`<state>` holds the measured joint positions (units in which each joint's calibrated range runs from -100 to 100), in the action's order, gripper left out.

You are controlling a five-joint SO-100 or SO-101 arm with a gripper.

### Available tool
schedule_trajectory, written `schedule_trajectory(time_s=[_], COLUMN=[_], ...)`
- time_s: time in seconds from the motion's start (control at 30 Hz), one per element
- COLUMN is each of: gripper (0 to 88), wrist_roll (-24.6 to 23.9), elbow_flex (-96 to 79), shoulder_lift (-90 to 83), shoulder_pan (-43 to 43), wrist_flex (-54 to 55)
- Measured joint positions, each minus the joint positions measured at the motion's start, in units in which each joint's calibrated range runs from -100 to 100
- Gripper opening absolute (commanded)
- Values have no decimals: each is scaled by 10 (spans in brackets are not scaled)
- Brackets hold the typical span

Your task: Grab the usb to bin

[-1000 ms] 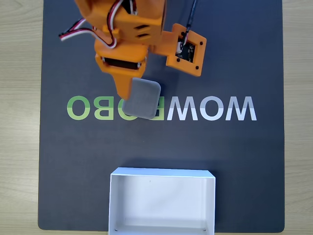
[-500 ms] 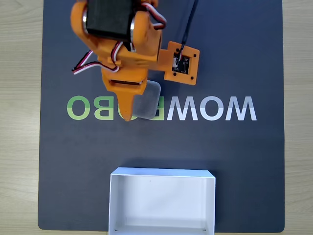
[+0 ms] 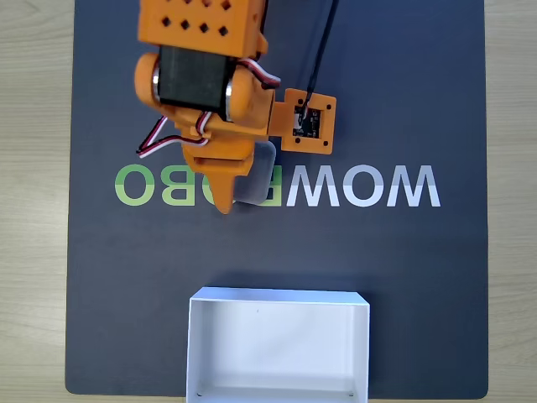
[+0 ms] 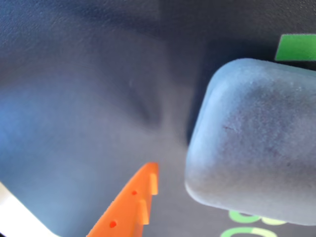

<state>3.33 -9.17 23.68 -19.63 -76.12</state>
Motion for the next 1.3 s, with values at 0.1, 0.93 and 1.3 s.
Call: schedule_trajectory(time_s=[0.1, 0.93, 1.3], gripper=[446, 206, 133], wrist_roll=[0, -3, -3], elbow_flex=[25, 57, 57], shoulder_lift=[24, 90, 59], shoulder_pan=[0, 33, 32], wrist_flex=[4, 11, 23])
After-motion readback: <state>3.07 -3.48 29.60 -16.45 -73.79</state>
